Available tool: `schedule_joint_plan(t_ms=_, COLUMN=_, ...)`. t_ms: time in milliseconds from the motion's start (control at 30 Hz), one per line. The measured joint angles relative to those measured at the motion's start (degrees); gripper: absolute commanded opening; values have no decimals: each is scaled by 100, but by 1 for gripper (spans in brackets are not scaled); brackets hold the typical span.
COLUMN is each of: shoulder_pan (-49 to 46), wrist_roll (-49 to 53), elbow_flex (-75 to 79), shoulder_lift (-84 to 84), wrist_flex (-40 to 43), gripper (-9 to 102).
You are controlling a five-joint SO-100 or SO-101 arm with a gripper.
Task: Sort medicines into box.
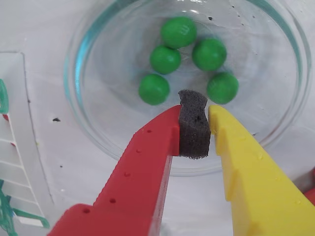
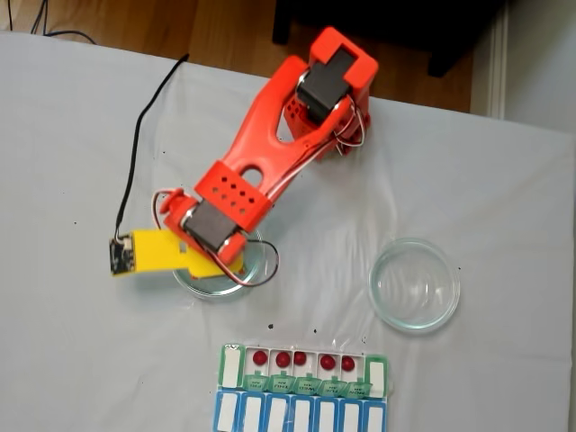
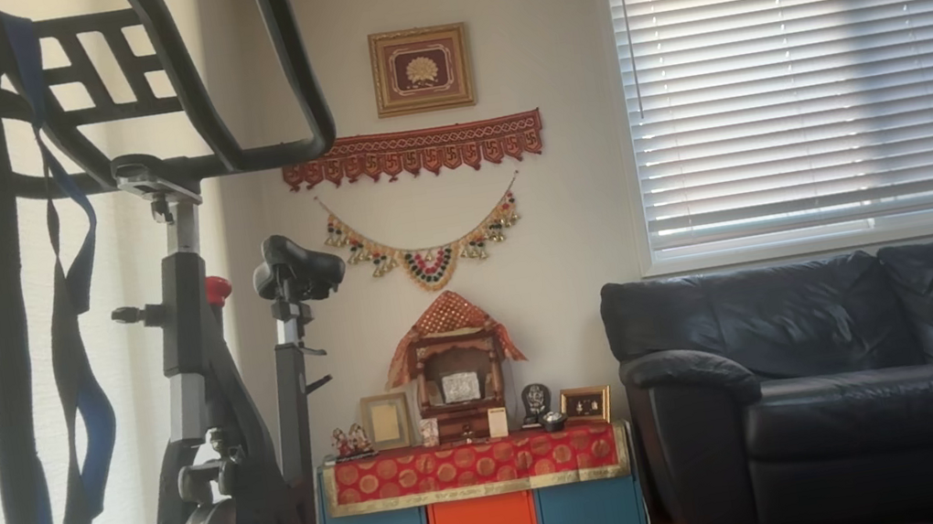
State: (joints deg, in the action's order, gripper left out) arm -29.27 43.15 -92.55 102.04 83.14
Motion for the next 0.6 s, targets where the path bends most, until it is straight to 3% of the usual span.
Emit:
schedule_joint_plan(t_ms=367, shoulder_pan=105, wrist_roll=-369, elbow_flex=-747, shoulder_lift=580, wrist_flex=-598, gripper=15)
schedule_joint_plan(t_ms=600, shoulder_pan=308, wrist_roll=-659, elbow_flex=-1028, shoulder_lift=589, wrist_flex=-844, gripper=16)
